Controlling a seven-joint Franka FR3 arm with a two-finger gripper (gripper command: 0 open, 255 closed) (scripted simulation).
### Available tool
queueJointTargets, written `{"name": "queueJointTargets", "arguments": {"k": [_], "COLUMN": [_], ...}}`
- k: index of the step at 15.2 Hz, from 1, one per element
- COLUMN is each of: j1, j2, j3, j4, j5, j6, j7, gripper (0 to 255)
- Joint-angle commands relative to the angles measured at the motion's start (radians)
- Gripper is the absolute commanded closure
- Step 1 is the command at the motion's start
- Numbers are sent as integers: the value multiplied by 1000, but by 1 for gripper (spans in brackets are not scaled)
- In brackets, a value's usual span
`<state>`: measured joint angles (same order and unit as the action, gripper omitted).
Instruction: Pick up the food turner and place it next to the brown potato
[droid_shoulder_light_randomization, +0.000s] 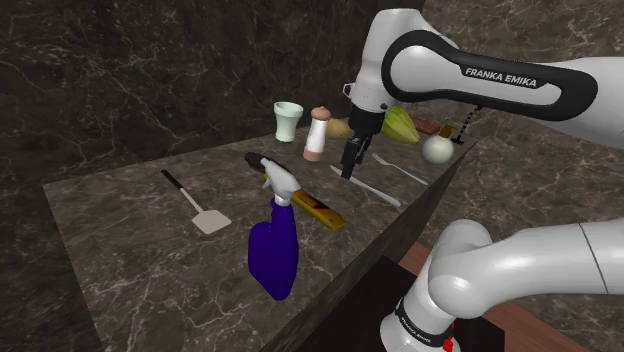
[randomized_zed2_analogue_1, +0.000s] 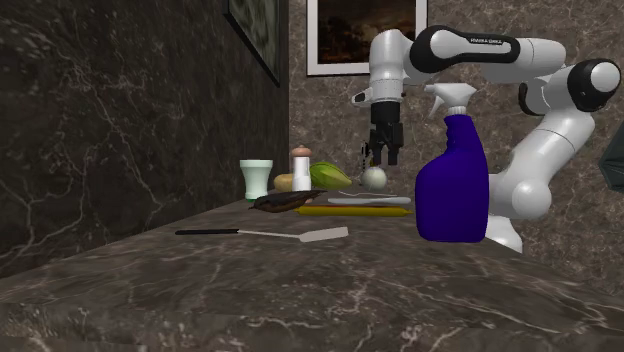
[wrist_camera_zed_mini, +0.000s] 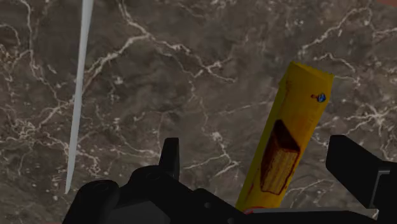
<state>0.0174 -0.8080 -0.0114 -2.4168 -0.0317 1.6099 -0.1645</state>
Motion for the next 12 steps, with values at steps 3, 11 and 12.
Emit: {"name": "queueJointTargets", "arguments": {"k": [3,11,12], "j1": [9,28,29], "j2": [48,276,308], "j3": [36,172,188], "j4": [13,123,142], "j5": [27,95,98], "j6": [38,177,192], "j7": [52,255,280], "gripper": [0,0,0]}}
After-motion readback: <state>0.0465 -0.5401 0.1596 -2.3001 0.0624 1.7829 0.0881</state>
